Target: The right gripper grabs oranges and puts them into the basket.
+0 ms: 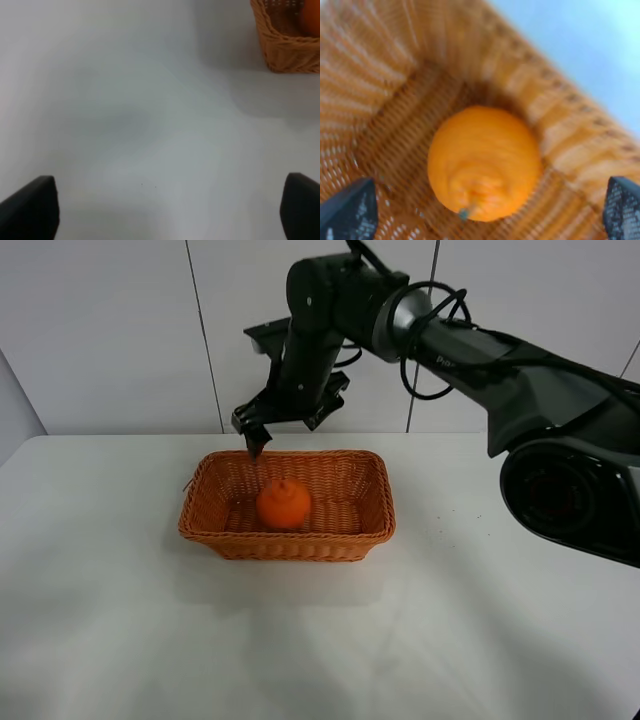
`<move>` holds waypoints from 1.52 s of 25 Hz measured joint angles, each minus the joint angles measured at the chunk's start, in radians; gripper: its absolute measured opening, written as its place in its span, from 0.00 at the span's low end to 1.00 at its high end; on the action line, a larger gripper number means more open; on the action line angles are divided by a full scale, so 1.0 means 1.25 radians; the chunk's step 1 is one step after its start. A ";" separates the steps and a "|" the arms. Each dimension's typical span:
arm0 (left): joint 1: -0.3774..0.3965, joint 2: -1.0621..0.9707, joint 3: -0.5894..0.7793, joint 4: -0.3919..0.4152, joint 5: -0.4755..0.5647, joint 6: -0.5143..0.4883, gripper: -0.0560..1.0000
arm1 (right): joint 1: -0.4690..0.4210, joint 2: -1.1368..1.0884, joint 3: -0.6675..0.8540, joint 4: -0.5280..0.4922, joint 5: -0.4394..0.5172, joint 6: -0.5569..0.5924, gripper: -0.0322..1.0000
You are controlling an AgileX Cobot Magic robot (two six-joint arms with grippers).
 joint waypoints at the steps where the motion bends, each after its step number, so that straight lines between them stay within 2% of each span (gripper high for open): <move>1: 0.000 0.000 0.000 0.000 0.000 0.000 0.99 | -0.010 -0.007 -0.009 0.000 0.002 0.006 0.70; 6: 0.000 0.000 0.000 0.000 0.000 0.000 0.99 | -0.087 -0.019 -0.019 -0.002 0.015 0.006 0.70; 18: 0.000 0.000 0.000 0.000 0.000 0.000 0.99 | -0.394 -0.017 -0.019 -0.012 0.014 0.012 0.70; 22: 0.000 0.000 0.000 0.000 0.000 0.000 0.99 | -0.458 -0.017 -0.019 -0.013 0.014 0.012 0.70; 26: 0.000 0.000 0.000 0.000 0.000 0.000 0.99 | -0.485 -0.022 -0.001 -0.013 0.014 0.012 0.70; 31: 0.000 0.000 0.000 0.000 0.000 0.000 0.99 | -0.485 -0.060 0.080 -0.007 0.015 -0.001 0.70; 38: 0.000 0.000 0.000 0.000 0.000 0.000 0.99 | -0.485 -0.238 0.304 0.000 0.012 -0.003 0.70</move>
